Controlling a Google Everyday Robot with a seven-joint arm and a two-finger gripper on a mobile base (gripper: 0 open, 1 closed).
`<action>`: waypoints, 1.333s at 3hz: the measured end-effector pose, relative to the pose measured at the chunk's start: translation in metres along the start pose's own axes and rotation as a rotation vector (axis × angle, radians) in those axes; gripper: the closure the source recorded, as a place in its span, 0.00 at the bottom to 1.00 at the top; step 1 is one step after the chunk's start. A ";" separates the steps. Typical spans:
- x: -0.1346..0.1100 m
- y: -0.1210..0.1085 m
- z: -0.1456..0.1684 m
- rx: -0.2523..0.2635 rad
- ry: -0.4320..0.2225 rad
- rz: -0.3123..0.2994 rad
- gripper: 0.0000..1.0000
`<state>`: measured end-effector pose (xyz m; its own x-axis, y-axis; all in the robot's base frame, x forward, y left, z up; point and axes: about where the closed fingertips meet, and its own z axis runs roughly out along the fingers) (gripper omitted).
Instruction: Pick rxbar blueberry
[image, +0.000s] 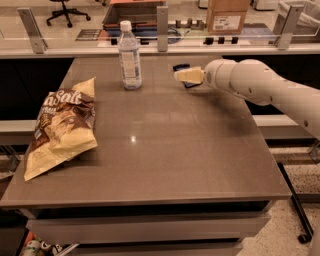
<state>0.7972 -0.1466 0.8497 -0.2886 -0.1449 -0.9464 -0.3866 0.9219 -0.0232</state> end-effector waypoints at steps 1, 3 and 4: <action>0.004 0.019 0.007 -0.033 0.006 -0.016 0.00; 0.032 0.030 0.035 -0.065 0.041 0.025 0.17; 0.029 0.030 0.033 -0.066 0.042 0.025 0.41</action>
Offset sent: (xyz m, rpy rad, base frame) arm 0.0055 0.0409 -0.0388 0.0122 0.0608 0.0662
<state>0.8064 -0.1110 0.8109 -0.3347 -0.1377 -0.9322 -0.4349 0.9002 0.0232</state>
